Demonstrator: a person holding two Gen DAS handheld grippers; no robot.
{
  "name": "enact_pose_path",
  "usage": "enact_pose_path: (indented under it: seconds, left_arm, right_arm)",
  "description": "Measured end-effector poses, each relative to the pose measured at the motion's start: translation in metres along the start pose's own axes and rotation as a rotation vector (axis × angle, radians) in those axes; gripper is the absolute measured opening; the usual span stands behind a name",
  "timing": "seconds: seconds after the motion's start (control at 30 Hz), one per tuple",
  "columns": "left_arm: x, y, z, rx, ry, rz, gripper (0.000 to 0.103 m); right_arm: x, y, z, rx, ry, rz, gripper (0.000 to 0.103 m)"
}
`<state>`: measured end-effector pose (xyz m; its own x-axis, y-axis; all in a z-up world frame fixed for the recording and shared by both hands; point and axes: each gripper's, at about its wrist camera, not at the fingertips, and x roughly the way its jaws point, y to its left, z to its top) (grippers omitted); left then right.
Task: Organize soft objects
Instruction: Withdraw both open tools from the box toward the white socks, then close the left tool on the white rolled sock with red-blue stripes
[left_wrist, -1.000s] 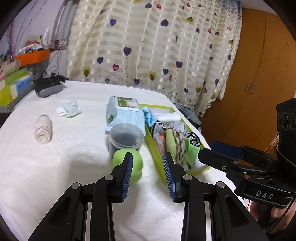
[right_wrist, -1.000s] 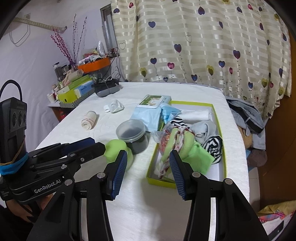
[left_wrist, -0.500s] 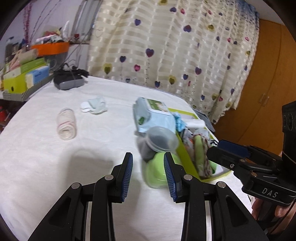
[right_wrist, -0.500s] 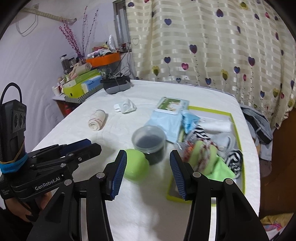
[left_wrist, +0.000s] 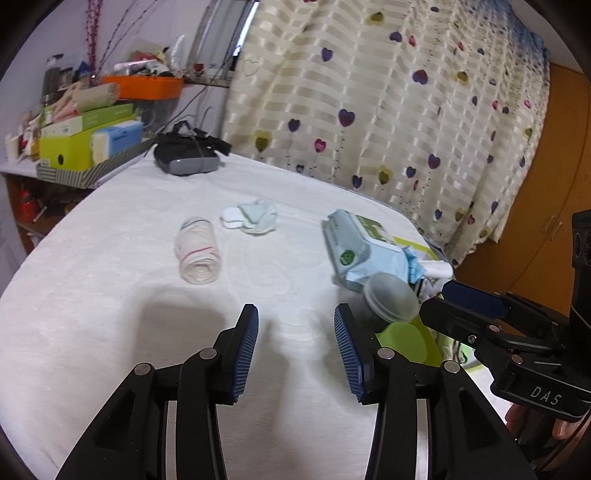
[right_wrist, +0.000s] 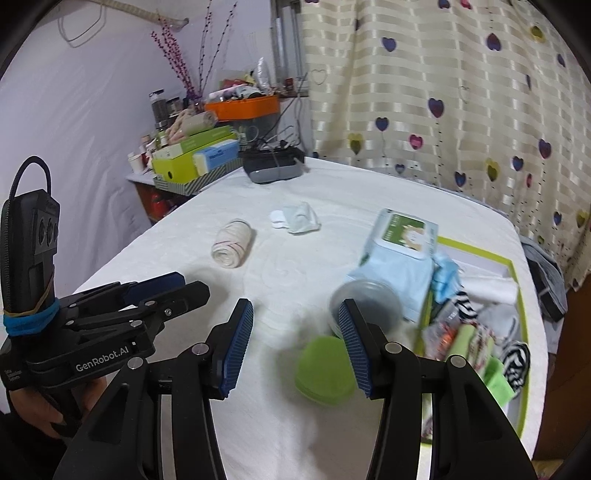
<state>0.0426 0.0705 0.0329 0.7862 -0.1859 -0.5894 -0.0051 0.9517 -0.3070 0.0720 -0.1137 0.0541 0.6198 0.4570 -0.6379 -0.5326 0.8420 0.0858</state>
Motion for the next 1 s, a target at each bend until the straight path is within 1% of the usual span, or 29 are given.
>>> enact_pose_path:
  seconds: [0.23, 0.4, 0.47, 0.6, 0.67, 0.7, 0.83, 1.0]
  left_arm:
    - [0.005, 0.023, 0.005, -0.041, 0.005, 0.017, 0.048]
    - [0.008, 0.04, 0.01, -0.075, 0.005, 0.05, 0.05]
    - [0.01, 0.047, 0.013, -0.084, 0.007, 0.061, 0.053]
    - [0.019, 0.057, 0.02, -0.098, 0.023, 0.083, 0.054]
    - [0.023, 0.06, 0.022, -0.102, 0.03, 0.09, 0.054]
    - [0.025, 0.061, 0.024, -0.104, 0.035, 0.093, 0.054]
    - [0.035, 0.068, 0.033, -0.118, 0.052, 0.111, 0.054]
    - [0.051, 0.068, 0.048, -0.092, 0.059, 0.135, 0.054]
  right_arm:
    - [0.016, 0.01, 0.006, -0.022, 0.017, 0.024, 0.05]
    - [0.024, 0.012, 0.01, -0.021, 0.027, 0.049, 0.05]
    - [0.028, 0.013, 0.012, -0.021, 0.028, 0.057, 0.05]
    - [0.033, 0.013, 0.016, -0.022, 0.032, 0.066, 0.051]
    - [0.035, 0.012, 0.018, -0.024, 0.035, 0.067, 0.057]
    - [0.036, 0.012, 0.019, -0.025, 0.034, 0.068, 0.062]
    - [0.04, 0.01, 0.027, -0.018, 0.031, 0.074, 0.063]
    - [0.047, 0.009, 0.039, -0.025, 0.034, 0.074, 0.063]
